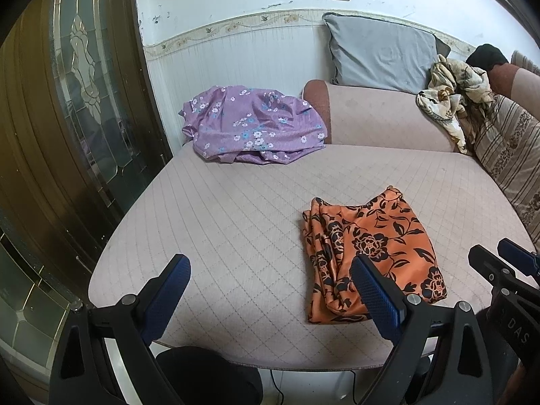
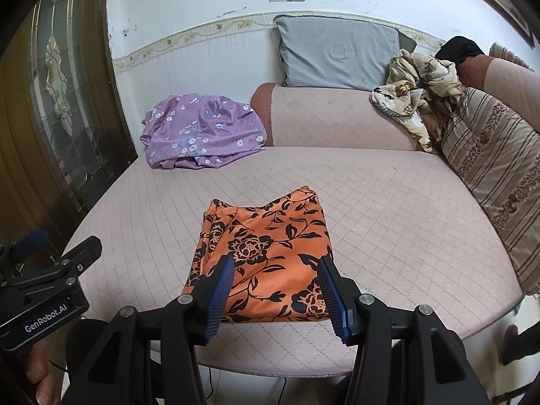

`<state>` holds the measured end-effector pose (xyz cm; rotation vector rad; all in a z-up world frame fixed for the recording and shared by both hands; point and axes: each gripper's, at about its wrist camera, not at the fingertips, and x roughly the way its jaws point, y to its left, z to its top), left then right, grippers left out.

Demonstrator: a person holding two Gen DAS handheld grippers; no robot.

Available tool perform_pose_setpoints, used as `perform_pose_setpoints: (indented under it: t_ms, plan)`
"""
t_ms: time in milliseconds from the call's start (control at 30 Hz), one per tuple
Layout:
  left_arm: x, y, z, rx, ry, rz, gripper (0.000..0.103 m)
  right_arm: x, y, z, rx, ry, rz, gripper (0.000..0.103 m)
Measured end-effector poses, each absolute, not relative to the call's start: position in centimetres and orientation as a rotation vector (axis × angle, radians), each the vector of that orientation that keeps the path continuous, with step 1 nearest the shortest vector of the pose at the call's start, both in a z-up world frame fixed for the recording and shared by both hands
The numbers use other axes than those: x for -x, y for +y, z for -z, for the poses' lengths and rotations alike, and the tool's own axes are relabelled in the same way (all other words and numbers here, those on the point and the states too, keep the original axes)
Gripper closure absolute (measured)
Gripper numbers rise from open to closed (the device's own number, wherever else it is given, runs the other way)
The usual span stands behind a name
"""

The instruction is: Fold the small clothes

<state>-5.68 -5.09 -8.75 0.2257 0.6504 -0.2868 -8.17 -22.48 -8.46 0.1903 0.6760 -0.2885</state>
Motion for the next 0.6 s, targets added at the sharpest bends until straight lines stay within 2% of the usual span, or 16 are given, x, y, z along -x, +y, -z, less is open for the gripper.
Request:
perform_pose_setpoints:
  t_ms: [600]
  plan:
    - [3.1, -5.6, 10.3, -0.210, 0.686, 0.320, 0.007, 5.9, -22.9, 9.6, -0.181, 0.702, 0.292, 0.048]
